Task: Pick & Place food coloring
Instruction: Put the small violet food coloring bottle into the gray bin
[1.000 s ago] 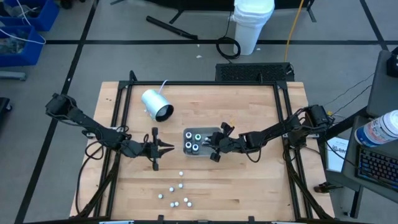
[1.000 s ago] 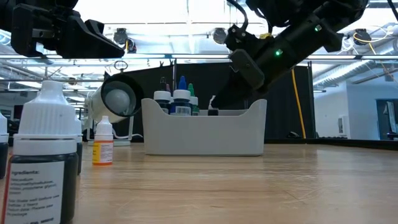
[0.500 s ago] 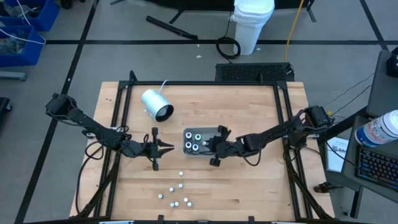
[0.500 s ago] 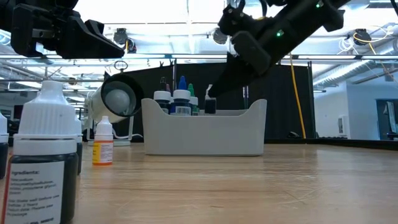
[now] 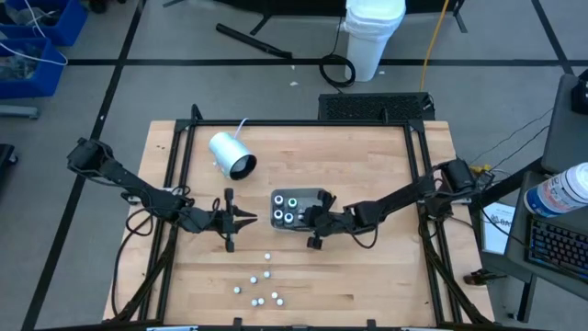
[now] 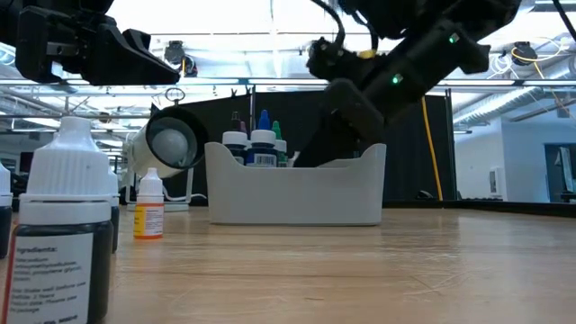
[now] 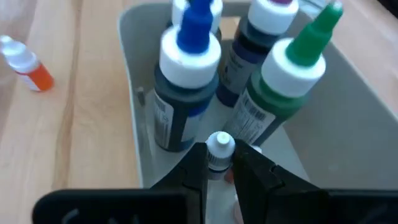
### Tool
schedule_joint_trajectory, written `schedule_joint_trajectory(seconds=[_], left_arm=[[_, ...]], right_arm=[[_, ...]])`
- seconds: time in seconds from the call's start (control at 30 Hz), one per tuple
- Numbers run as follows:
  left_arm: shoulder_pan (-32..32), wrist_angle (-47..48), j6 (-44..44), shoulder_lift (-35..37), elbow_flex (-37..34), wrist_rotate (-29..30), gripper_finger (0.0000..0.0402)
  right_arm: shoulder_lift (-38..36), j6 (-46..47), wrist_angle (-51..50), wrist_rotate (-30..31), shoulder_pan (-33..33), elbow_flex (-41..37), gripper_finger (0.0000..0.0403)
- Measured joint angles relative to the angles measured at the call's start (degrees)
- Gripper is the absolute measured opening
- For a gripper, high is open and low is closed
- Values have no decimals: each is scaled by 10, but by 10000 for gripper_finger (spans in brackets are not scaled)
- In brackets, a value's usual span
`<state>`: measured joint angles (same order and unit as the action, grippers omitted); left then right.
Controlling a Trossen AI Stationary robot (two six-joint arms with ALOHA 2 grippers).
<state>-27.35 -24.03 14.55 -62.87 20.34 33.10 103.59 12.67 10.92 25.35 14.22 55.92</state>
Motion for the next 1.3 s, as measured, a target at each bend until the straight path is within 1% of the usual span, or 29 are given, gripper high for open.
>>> schedule_joint_trajectory(seconds=[0.17,0.3,0.43,0.6,0.73,0.97,1.3], left_arm=[[0,0,0,0,0,0,49],[0,1,0,0,0,0,49],[0,1,-1,0,0,0,49],[0,1,-1,0,0,0,49],[0,1,-2,0,0,0,49],[0,0,-2,0,0,0,49],[0,0,-2,0,0,0,49]], right_arm=[[10,32,-1,4,-4,0,45],[11,55,-6,35,-4,0,45],[11,58,-7,45,-3,0,45],[11,66,-28,45,-3,0,45],[11,62,-26,30,-3,0,45],[11,57,-26,27,-3,0,46],[11,62,-24,28,-3,0,87]])
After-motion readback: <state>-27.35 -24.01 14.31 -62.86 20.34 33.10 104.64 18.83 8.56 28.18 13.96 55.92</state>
